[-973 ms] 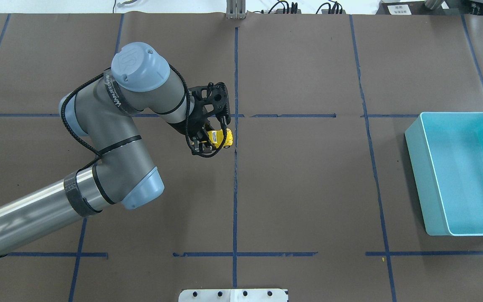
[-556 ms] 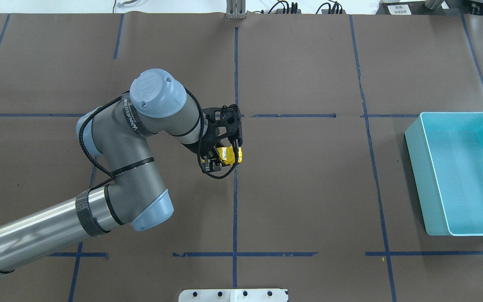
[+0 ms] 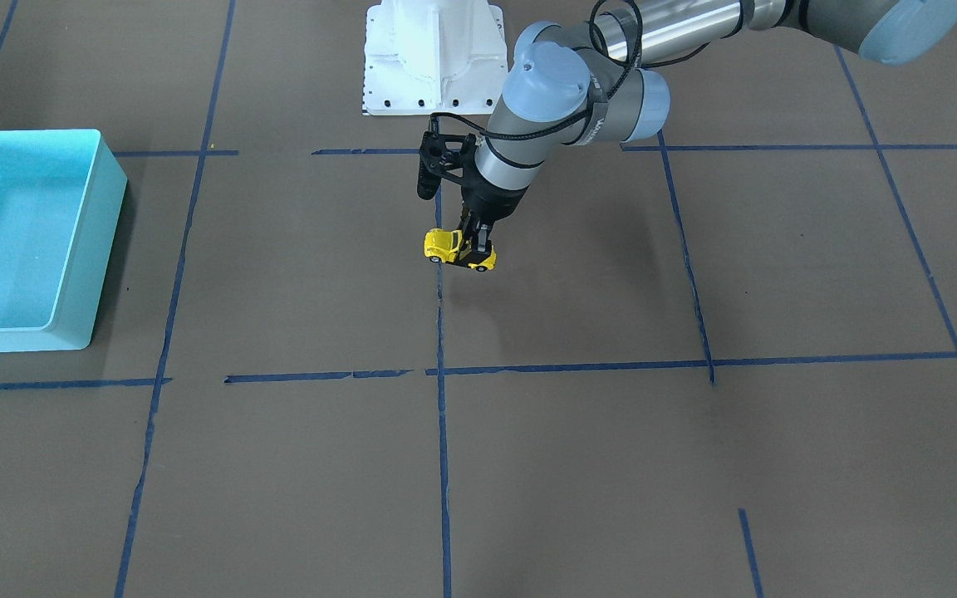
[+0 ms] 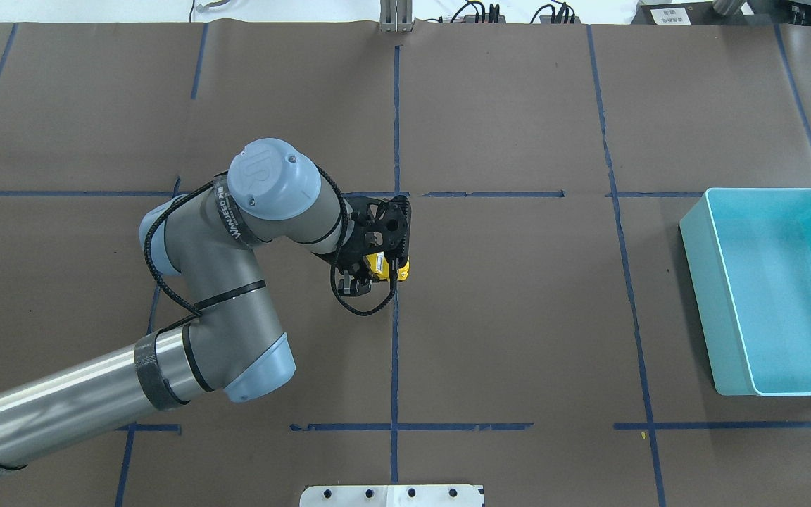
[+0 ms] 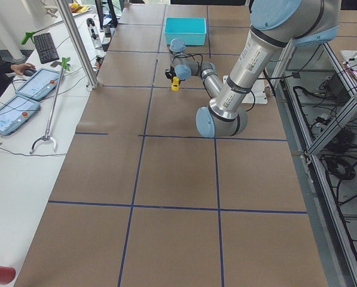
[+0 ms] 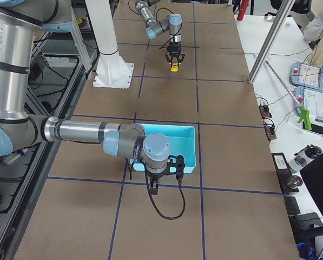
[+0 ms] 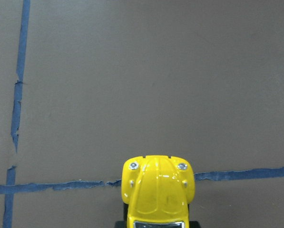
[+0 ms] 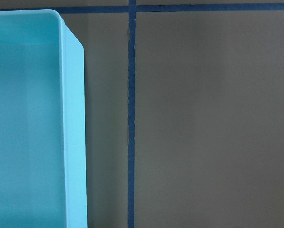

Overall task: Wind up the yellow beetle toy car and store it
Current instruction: 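Roll the held car back toward the robot with the left gripper, then drag the car back toward the left arm and open the left gripper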

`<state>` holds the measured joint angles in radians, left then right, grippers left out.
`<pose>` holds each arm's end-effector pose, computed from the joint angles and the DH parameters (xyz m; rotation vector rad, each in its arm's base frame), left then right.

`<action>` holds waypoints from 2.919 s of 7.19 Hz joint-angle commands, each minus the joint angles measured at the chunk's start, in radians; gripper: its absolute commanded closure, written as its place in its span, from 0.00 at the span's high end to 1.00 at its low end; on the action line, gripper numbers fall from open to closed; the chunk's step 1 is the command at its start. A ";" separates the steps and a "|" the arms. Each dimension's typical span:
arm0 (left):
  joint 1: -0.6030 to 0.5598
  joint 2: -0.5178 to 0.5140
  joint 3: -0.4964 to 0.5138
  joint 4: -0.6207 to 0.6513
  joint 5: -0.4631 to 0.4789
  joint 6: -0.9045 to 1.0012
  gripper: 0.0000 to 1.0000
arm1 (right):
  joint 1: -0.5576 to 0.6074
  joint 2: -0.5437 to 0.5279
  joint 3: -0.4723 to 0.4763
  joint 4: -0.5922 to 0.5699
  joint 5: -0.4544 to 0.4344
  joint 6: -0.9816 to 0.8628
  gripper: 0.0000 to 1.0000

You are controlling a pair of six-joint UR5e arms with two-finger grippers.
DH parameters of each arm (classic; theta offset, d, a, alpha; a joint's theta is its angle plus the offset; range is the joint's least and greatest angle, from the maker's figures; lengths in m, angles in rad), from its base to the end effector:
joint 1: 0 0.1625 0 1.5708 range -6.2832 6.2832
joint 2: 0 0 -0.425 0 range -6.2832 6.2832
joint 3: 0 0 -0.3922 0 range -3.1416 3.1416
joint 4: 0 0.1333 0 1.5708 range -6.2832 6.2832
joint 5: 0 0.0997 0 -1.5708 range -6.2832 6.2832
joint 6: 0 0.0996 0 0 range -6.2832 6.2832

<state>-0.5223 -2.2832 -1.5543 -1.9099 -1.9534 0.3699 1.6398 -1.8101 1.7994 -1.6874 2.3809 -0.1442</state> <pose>0.5667 -0.4371 0.1941 0.9396 0.7402 1.4618 0.0873 -0.3765 0.6604 -0.0335 -0.8171 -0.0194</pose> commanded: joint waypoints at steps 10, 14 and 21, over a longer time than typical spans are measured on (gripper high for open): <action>0.056 0.007 0.085 -0.090 0.019 -0.059 0.00 | 0.000 0.002 0.000 0.002 -0.002 0.000 1.00; 0.041 0.070 0.083 -0.210 0.013 -0.049 0.00 | 0.000 0.002 0.000 0.002 -0.002 0.000 1.00; -0.115 0.270 0.065 -0.409 -0.220 -0.051 0.99 | 0.000 0.002 0.000 0.002 -0.002 0.000 1.00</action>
<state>-0.6024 -2.0488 -1.4863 -2.2877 -2.1153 0.3202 1.6398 -1.8086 1.7994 -1.6859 2.3792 -0.1442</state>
